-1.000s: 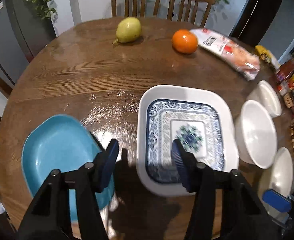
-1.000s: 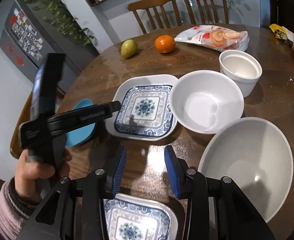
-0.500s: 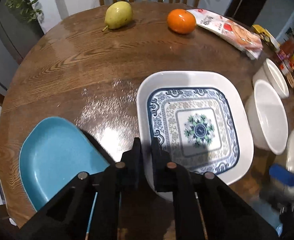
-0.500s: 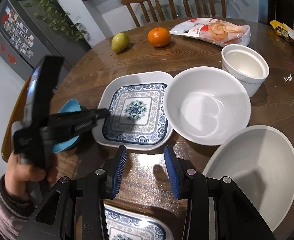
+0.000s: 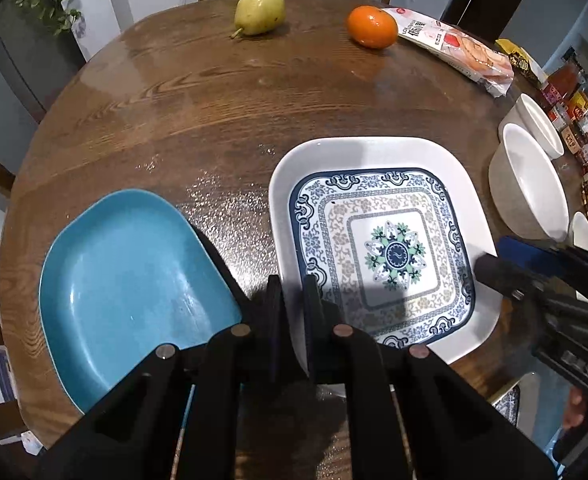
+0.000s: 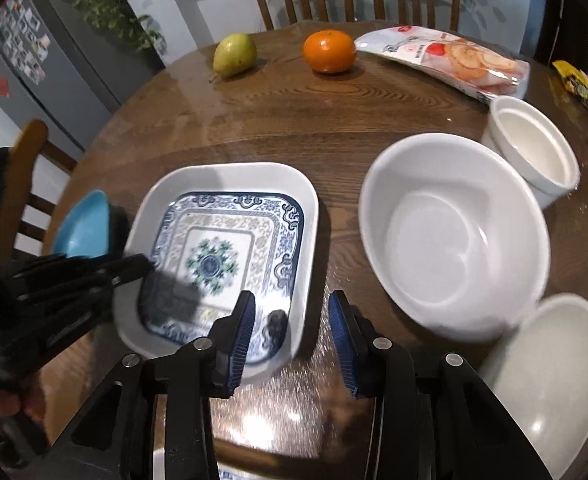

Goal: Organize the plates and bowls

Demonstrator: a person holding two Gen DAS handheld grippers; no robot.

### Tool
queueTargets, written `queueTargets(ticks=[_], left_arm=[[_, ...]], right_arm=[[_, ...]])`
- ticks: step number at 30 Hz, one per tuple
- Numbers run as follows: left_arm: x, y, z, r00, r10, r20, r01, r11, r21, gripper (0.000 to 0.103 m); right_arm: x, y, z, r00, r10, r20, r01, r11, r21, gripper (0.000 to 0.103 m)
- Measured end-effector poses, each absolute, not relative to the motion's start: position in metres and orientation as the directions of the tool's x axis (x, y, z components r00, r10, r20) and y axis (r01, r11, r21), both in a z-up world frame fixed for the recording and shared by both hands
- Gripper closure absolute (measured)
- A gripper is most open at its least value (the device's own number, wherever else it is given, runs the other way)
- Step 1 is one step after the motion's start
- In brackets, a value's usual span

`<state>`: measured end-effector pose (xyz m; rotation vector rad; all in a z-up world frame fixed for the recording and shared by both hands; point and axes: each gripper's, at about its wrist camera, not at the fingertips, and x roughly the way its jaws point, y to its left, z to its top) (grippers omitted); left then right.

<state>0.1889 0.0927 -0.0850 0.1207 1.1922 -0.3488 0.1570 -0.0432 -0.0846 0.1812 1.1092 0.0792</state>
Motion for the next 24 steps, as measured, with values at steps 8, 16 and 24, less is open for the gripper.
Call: queueTargets(ticks=[8, 16, 24], left_arm=[[0.189, 0.093, -0.085, 0.330, -0.215, -0.919, 0.315, 0.943, -0.107, 0.095], [0.186, 0.092, -0.085, 0.365, -0.199, -0.910, 0.303, 0.949, -0.086, 0.095], [0.177, 0.093, -0.074, 0.435, -0.162, -0.886, 0.277, 0.960, -0.039, 0.095]], right_arm=[[0.177, -0.038, -0.096, 0.418, 0.127, -0.899, 0.012, 0.989, 0.145, 0.082], [0.177, -0.037, -0.097, 0.435, 0.080, -0.897, 0.007, 0.996, 0.093, 0.092], [0.169, -0.036, -0.085, 0.473, 0.100, -0.876, -0.006, 0.994, 0.110, 0.093]])
